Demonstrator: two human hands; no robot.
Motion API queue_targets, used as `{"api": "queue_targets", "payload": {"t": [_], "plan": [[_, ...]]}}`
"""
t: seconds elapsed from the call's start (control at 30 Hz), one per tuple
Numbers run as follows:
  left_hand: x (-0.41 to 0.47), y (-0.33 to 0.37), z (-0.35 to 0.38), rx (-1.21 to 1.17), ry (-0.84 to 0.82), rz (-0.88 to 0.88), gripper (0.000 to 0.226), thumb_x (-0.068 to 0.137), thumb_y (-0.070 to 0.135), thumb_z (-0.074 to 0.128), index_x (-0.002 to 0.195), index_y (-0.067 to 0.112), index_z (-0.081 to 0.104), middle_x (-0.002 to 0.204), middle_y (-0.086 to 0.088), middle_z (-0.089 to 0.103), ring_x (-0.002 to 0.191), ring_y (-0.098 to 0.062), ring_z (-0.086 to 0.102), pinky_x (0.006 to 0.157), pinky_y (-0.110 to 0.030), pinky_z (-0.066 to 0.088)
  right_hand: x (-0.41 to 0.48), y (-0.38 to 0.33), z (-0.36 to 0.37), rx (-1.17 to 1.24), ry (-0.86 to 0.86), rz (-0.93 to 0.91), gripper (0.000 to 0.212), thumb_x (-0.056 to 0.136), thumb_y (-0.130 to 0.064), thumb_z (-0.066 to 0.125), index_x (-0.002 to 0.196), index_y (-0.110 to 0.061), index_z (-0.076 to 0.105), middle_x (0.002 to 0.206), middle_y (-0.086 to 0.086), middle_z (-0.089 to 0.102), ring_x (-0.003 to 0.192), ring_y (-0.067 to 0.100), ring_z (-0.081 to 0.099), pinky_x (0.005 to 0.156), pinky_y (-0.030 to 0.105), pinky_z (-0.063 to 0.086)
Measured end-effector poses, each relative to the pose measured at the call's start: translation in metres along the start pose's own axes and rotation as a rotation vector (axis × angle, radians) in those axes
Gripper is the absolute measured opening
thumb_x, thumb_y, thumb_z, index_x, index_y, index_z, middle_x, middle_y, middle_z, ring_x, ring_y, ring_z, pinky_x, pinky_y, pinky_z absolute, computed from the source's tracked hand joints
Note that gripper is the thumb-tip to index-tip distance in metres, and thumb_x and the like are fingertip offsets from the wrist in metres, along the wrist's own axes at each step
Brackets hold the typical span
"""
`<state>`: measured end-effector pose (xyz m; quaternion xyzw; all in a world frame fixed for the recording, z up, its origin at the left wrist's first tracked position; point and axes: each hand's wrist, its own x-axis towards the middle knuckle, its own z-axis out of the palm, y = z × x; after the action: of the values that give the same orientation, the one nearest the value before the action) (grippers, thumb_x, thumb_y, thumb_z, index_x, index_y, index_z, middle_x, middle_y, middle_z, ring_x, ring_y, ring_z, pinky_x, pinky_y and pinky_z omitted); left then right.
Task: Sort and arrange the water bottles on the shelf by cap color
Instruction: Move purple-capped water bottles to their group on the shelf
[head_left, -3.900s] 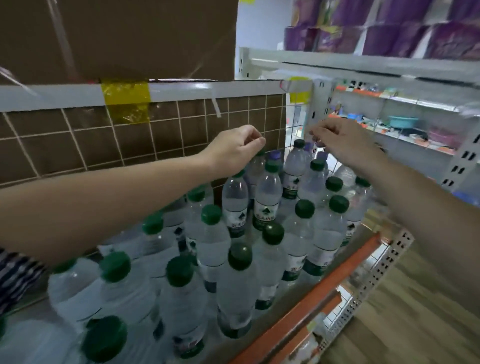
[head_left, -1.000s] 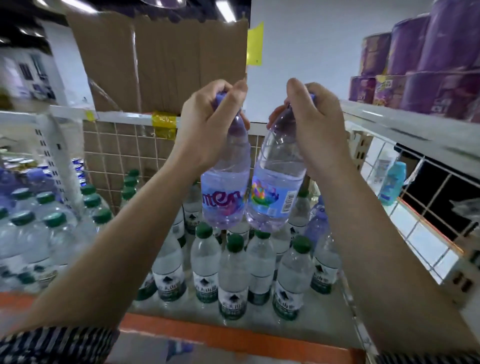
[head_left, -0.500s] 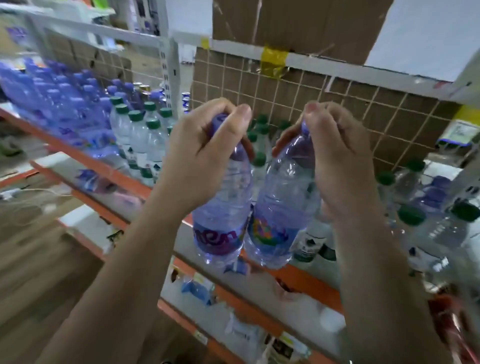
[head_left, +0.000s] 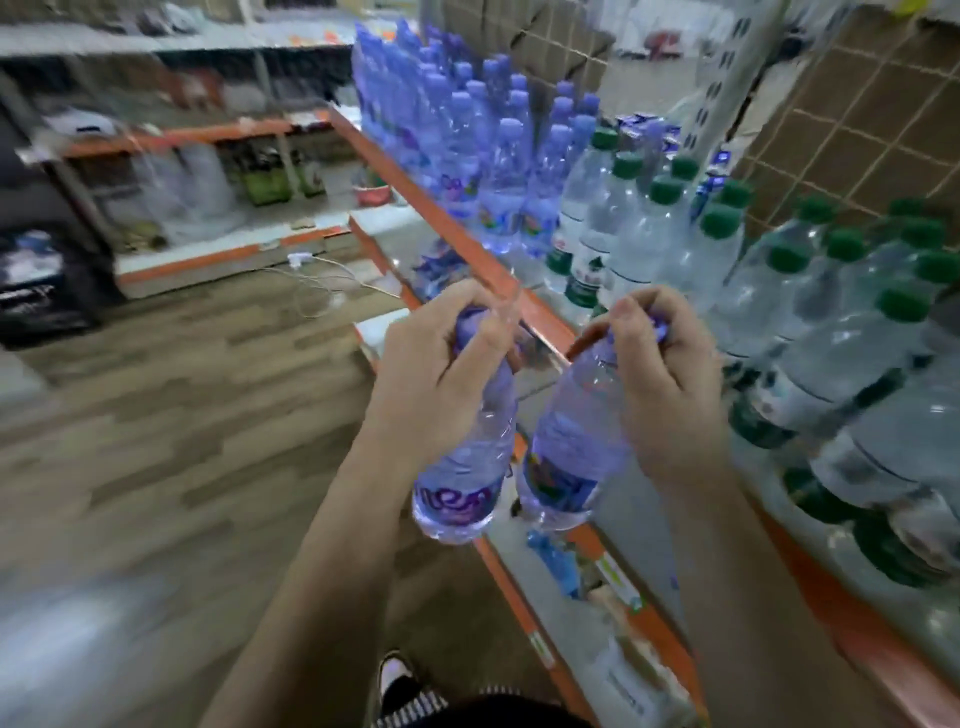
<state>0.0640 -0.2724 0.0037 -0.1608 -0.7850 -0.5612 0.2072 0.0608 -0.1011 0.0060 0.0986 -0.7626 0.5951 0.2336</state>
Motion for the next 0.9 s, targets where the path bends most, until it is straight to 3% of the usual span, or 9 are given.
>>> {"api": "queue_targets", "payload": {"t": [0.1,0.2,0.27,0.4,0.5,0.57,0.7,0.77,0.9], "plan": [[0.024,-0.034,-0.045,0.064,0.037,-0.053,0.037,0.097,0.038,0.045,0.077,0.009,0.057,0.067,-0.003,0.064,0.065,-0.02,0.057,0.066,-0.038,0.045,0.029,0.007,0.058,0.014,-0.036,-0.021,0.02,0.092,-0.04,0.047,0.075,-0.028,0.048,0.06,-0.019,0.05,0.059,-0.003,0.043,0.06,0.018,0.035],[0.046,-0.065,-0.079,0.112,0.082,-0.077,0.043,0.096,0.041,0.043,0.076,0.006,0.057,0.068,-0.013,0.062,0.066,-0.03,0.056,0.067,-0.048,0.044,0.054,0.012,0.106,0.07,-0.057,-0.032,0.019,0.093,-0.033,0.047,0.075,-0.028,0.05,0.063,-0.021,0.061,0.059,-0.006,0.051,0.061,0.013,0.038],[0.06,-0.084,-0.095,0.115,0.109,-0.1,0.044,0.094,0.044,0.043,0.076,0.006,0.056,0.068,-0.014,0.059,0.064,-0.026,0.051,0.065,-0.044,0.043,0.069,0.017,0.132,0.087,-0.073,-0.023,0.019,0.093,-0.031,0.047,0.076,-0.025,0.052,0.065,-0.018,0.065,0.059,-0.006,0.055,0.06,0.01,0.04],[0.096,-0.121,-0.114,0.113,0.138,-0.153,0.04,0.093,0.044,0.045,0.074,0.01,0.054,0.064,-0.006,0.052,0.06,-0.011,0.044,0.061,-0.029,0.037,0.106,0.032,0.175,0.107,-0.1,0.021,0.02,0.091,-0.036,0.048,0.076,-0.023,0.052,0.062,-0.016,0.061,0.056,-0.001,0.053,0.057,0.017,0.043],[0.133,-0.149,-0.123,0.098,0.129,-0.186,0.038,0.092,0.044,0.044,0.074,0.012,0.053,0.067,-0.007,0.061,0.064,-0.021,0.053,0.066,-0.039,0.044,0.139,0.053,0.204,0.048,-0.126,0.052,0.026,0.091,-0.039,0.048,0.078,-0.017,0.054,0.071,0.003,0.069,0.068,0.023,0.064,0.067,0.037,0.052],[0.163,-0.172,-0.129,0.086,0.124,-0.199,0.038,0.091,0.046,0.043,0.075,0.013,0.054,0.068,-0.005,0.066,0.065,-0.022,0.056,0.067,-0.041,0.046,0.166,0.07,0.224,0.07,-0.139,0.07,0.026,0.092,-0.038,0.049,0.079,-0.016,0.054,0.073,0.009,0.07,0.071,0.03,0.066,0.067,0.04,0.053],[0.228,-0.213,-0.14,0.083,0.145,-0.183,0.041,0.091,0.046,0.042,0.076,0.01,0.056,0.07,-0.008,0.067,0.065,-0.028,0.055,0.067,-0.046,0.046,0.23,0.093,0.263,0.074,-0.106,0.032,0.022,0.091,-0.038,0.049,0.075,-0.024,0.052,0.063,-0.009,0.064,0.054,0.0,0.054,0.054,0.015,0.042],[0.264,-0.233,-0.148,0.107,0.143,-0.18,0.046,0.092,0.047,0.041,0.079,0.006,0.056,0.073,-0.014,0.065,0.067,-0.031,0.054,0.069,-0.048,0.045,0.266,0.101,0.284,0.065,-0.109,0.032,0.022,0.09,-0.041,0.048,0.075,-0.024,0.051,0.062,-0.008,0.062,0.053,0.001,0.05,0.052,0.021,0.041],[0.327,-0.272,-0.164,0.109,0.176,-0.165,0.043,0.094,0.045,0.041,0.08,0.007,0.058,0.072,0.004,0.069,0.065,-0.022,0.058,0.067,-0.037,0.046,0.333,0.117,0.326,-0.002,-0.111,-0.009,0.027,0.089,-0.043,0.047,0.079,-0.019,0.052,0.066,-0.004,0.066,0.055,0.012,0.056,0.055,0.034,0.046]]}}
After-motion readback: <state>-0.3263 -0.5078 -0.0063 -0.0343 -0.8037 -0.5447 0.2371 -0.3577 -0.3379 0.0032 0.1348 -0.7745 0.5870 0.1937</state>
